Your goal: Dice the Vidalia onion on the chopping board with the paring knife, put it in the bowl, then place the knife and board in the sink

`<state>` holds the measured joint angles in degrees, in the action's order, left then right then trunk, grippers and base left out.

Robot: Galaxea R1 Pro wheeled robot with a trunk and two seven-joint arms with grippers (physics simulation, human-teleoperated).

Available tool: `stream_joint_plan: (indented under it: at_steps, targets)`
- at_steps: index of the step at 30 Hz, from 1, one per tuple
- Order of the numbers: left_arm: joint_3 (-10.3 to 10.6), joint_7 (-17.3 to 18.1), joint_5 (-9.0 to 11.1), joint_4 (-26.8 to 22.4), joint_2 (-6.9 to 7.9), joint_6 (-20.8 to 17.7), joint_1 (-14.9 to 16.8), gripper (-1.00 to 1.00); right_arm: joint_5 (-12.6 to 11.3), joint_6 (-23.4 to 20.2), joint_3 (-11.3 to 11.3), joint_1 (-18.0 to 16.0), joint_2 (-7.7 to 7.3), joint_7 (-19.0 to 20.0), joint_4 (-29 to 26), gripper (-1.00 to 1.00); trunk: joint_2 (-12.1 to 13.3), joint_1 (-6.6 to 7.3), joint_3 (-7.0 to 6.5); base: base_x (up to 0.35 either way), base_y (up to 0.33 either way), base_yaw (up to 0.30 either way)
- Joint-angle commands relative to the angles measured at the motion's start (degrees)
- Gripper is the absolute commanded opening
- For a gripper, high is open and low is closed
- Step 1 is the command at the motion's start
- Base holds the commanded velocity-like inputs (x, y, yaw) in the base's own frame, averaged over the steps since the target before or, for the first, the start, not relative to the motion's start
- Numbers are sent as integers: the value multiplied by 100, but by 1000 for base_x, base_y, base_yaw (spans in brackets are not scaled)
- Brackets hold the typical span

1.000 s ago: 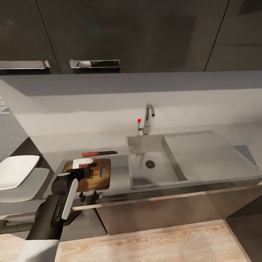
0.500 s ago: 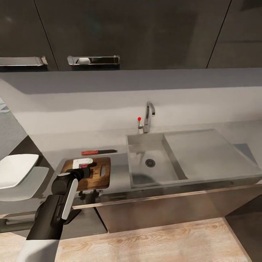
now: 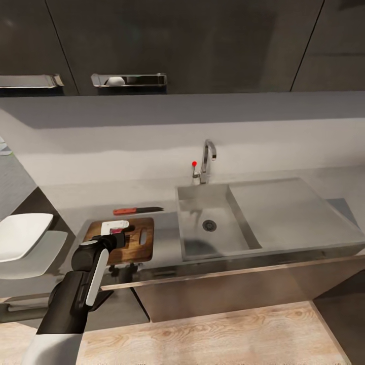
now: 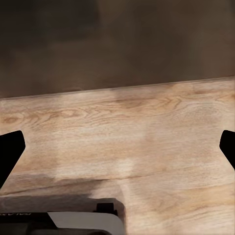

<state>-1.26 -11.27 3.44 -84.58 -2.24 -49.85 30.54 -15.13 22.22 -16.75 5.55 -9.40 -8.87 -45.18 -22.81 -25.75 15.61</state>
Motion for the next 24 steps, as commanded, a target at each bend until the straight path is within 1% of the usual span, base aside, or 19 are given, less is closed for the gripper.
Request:
stream_joint_plan:
  at_steps: [1,19,24]
  targets:
    - [-6,-31,34,-6,-4,-25,4,-100,-42,15,-39,-2,-10,-44,-9,100,-11,-3,19,0,0,0]
    - [-6,-26,34,-6,-4,-25,4,-100,-42,16,-39,-2,-10,-44,-9,100,-11,-3,52,0,0,0]
    - [-6,-28,34,-6,-4,-25,4,-100,-42,15,-39,-2,-10,-44,-9,100,-11,-3,54,0,49,0]
